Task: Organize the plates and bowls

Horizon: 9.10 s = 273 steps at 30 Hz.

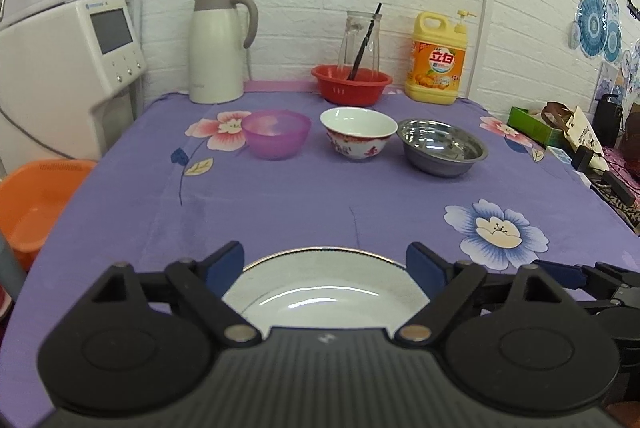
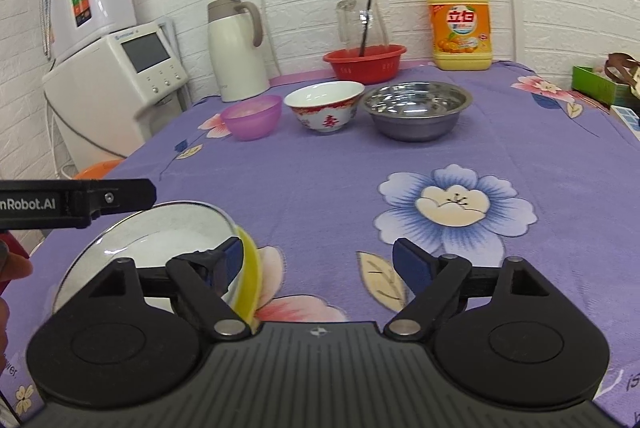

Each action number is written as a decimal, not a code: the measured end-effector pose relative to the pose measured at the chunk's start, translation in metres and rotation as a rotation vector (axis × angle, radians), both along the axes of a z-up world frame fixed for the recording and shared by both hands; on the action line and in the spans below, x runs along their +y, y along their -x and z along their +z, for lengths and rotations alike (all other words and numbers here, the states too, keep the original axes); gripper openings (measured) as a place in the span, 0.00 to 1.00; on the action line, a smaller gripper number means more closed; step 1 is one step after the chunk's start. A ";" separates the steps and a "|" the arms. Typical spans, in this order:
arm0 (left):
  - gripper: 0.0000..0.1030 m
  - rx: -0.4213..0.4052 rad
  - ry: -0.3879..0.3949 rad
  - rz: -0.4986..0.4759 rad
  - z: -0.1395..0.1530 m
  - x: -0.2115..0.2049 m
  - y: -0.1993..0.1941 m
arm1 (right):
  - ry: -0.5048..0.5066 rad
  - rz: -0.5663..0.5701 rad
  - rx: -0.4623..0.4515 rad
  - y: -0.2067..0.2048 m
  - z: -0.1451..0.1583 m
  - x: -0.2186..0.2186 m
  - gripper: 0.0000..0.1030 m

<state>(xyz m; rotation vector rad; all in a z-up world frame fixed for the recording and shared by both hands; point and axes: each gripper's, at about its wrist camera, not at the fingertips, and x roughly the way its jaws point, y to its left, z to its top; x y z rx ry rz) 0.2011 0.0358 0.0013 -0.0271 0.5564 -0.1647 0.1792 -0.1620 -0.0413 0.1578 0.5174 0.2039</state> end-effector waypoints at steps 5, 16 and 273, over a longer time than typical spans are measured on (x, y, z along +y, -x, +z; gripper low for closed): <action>0.86 0.016 -0.013 -0.002 -0.002 -0.013 -0.008 | -0.036 -0.035 0.013 -0.006 -0.006 -0.021 1.00; 0.86 0.052 -0.055 -0.022 -0.003 -0.040 -0.030 | -0.050 -0.090 0.000 -0.035 -0.008 -0.063 1.00; 0.23 0.353 0.452 0.089 0.009 -0.078 -0.180 | 0.248 0.260 0.182 -0.182 0.055 -0.023 0.71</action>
